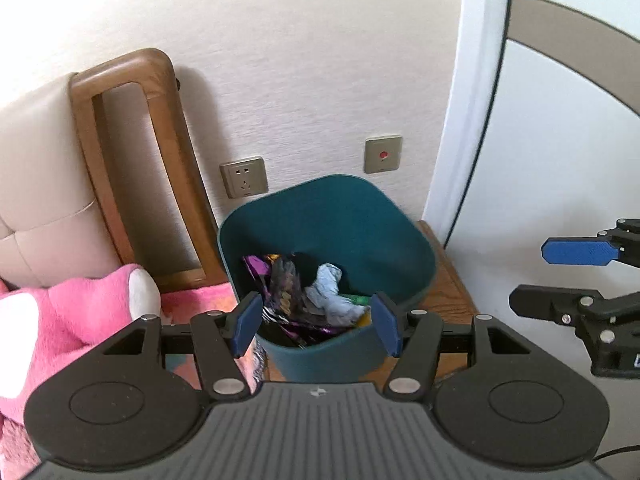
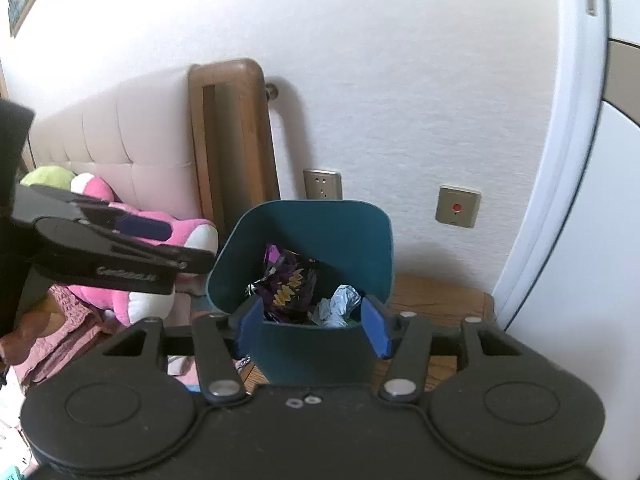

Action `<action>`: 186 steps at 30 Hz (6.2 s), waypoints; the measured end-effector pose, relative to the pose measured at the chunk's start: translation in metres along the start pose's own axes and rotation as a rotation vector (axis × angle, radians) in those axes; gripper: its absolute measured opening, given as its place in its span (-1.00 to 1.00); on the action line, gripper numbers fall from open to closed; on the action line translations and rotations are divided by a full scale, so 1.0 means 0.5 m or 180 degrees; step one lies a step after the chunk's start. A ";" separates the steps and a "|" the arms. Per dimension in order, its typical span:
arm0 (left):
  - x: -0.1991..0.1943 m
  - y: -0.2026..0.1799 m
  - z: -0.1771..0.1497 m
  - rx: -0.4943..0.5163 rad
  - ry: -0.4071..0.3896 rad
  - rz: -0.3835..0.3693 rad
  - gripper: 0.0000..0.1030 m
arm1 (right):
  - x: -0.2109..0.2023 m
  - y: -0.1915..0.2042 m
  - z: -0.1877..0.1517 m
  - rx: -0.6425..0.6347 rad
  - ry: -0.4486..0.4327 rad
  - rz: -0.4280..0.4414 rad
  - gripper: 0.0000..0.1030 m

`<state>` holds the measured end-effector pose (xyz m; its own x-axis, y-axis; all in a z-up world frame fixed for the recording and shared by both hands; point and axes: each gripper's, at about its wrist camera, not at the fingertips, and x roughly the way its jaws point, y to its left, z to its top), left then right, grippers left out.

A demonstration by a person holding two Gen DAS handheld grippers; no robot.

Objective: Collect trash
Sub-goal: 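Move both open tools back down toward the floor trash, then grasp the red plastic bag with left while right grasps the white cookie packet, then lift the red bag and cookie packet up over the teal wastebasket, then open the left tool dropping the red bag while right releases the cookie packet into the bin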

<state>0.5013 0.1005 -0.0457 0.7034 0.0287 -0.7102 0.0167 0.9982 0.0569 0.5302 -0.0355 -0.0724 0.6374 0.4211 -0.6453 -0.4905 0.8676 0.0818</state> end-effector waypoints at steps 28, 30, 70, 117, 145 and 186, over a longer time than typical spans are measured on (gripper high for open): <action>0.070 -0.101 -0.374 -0.0345 0.0512 -0.0310 1.00 | -0.014 -0.079 -0.374 0.0588 0.0217 -0.0023 0.88; 0.121 -0.109 -0.414 -0.0359 0.0691 -0.0331 1.00 | 0.011 -0.092 -0.412 0.0637 0.0328 -0.0067 0.89; 1.163 -0.205 -1.237 -0.0892 0.2717 -0.0134 0.99 | 0.974 -0.301 -1.229 0.0991 0.2063 -0.0394 0.74; 0.515 -0.156 -0.697 -0.1171 0.2325 -0.0289 0.17 | 0.306 -0.153 -0.766 0.1282 0.1886 -0.0357 -0.21; 0.043 -0.002 -0.169 -0.0992 0.0865 -0.0494 0.17 | -0.031 0.018 -0.189 0.0464 0.0612 -0.0142 -0.21; 0.449 0.073 0.062 -0.0114 0.1290 -0.0147 0.19 | 0.437 0.030 0.029 -0.0217 0.1297 -0.0694 -0.17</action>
<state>0.6816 0.1418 -0.1812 0.3654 -0.0051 -0.9308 0.0117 0.9999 -0.0009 0.6707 0.0733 -0.2009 0.4511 0.0808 -0.8888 -0.4176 0.8993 -0.1302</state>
